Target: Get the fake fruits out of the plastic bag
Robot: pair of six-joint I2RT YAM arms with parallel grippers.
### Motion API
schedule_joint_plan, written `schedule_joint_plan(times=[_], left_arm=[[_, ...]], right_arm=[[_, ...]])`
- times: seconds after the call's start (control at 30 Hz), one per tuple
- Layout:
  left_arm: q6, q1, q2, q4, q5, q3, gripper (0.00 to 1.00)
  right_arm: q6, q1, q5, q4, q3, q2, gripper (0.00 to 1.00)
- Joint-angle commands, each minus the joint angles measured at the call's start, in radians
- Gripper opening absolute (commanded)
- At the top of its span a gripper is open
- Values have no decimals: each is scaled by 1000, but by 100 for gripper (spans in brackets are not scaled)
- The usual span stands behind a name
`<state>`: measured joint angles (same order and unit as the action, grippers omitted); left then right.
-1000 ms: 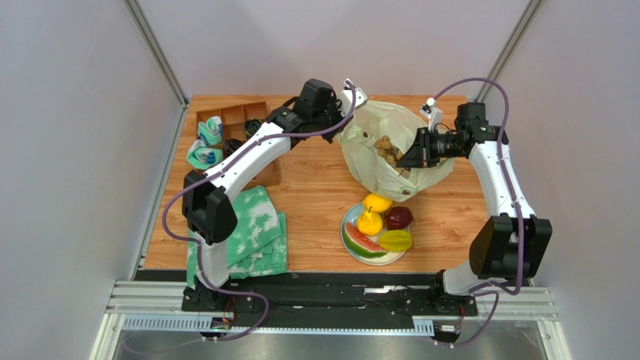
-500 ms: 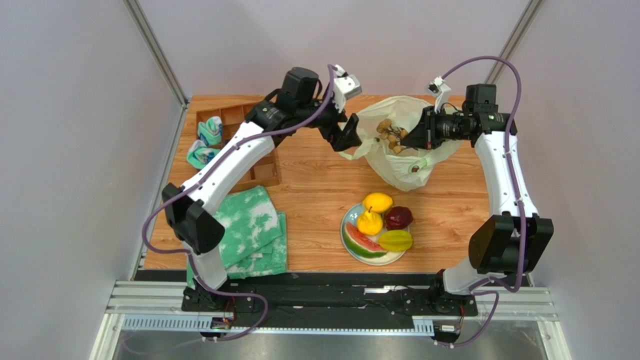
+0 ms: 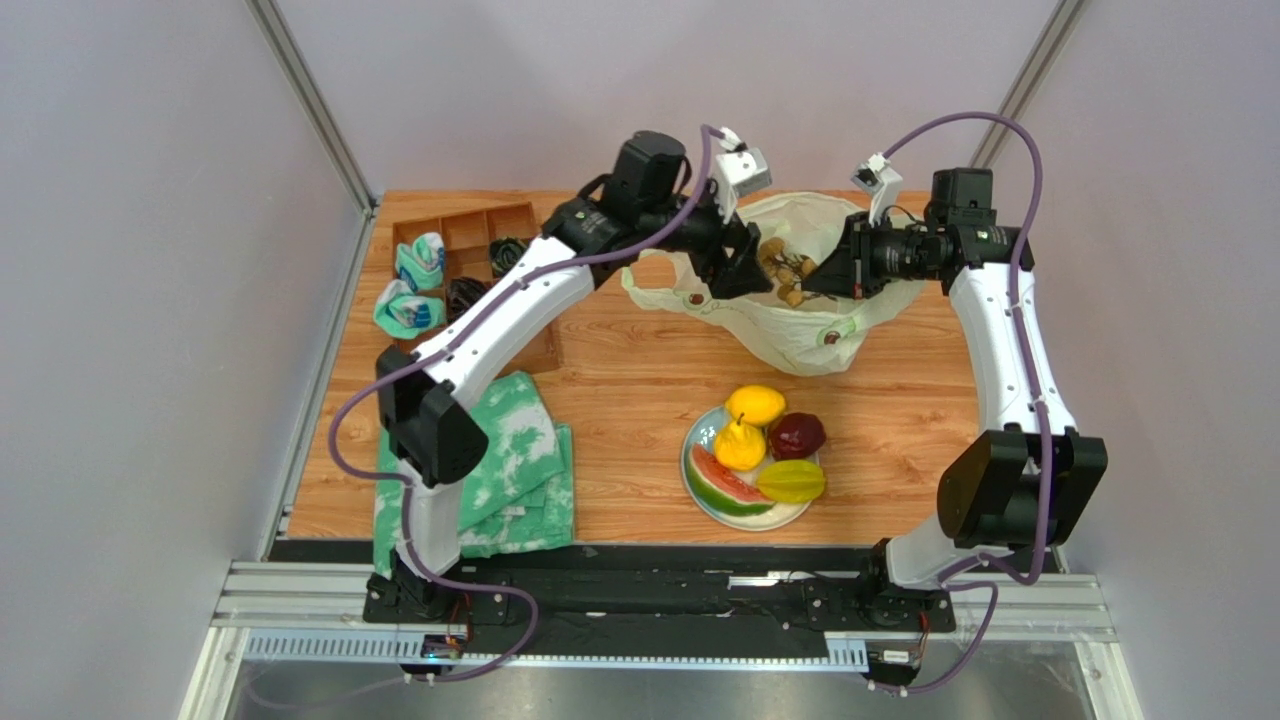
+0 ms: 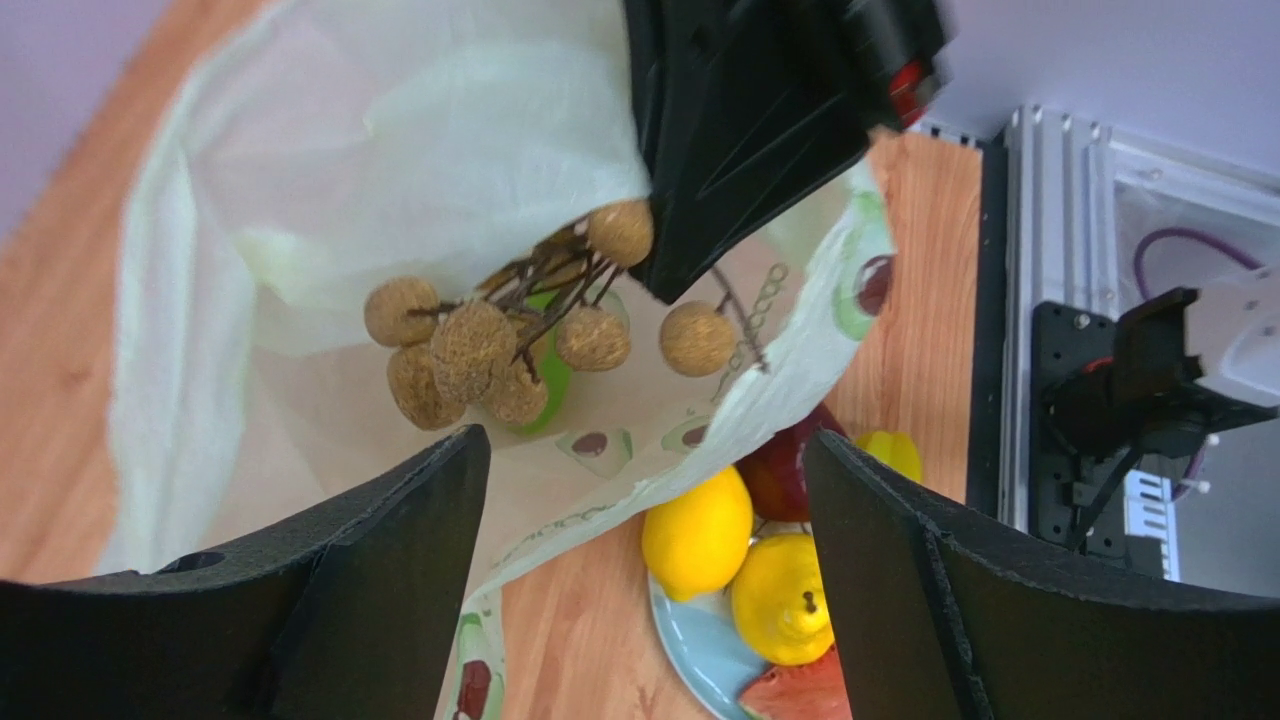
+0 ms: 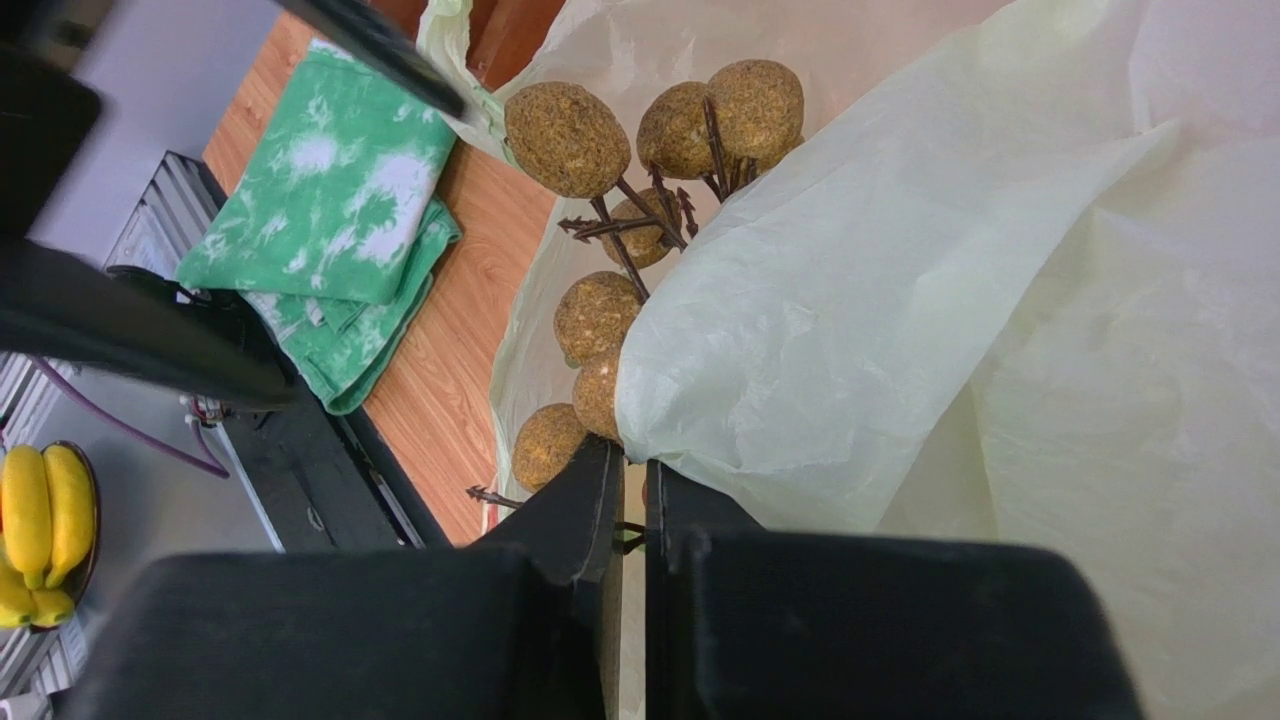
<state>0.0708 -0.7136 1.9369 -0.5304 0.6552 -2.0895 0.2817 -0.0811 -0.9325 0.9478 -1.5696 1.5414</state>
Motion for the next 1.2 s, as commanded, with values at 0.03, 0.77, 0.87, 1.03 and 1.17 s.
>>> schedule_joint_plan(times=[0.03,0.77,0.87,1.03,1.17], left_arm=[[-12,-6,92,32,-49,-66,82],[-111,-32,275,139,28,-135,23],[-91,-30,266,127,4,-133,0],[-83,-18,206,118,29,-95,0],[-95,11,126,121,84,-40,0]], right_arm=[[10,1,-17,-37,14,-52,1],[24,14,-31,-17,39,-75,1],[30,14,-28,-15,43,-70,1],[45,12,-5,-15,45,-69,1],[85,12,34,8,57,-66,0]])
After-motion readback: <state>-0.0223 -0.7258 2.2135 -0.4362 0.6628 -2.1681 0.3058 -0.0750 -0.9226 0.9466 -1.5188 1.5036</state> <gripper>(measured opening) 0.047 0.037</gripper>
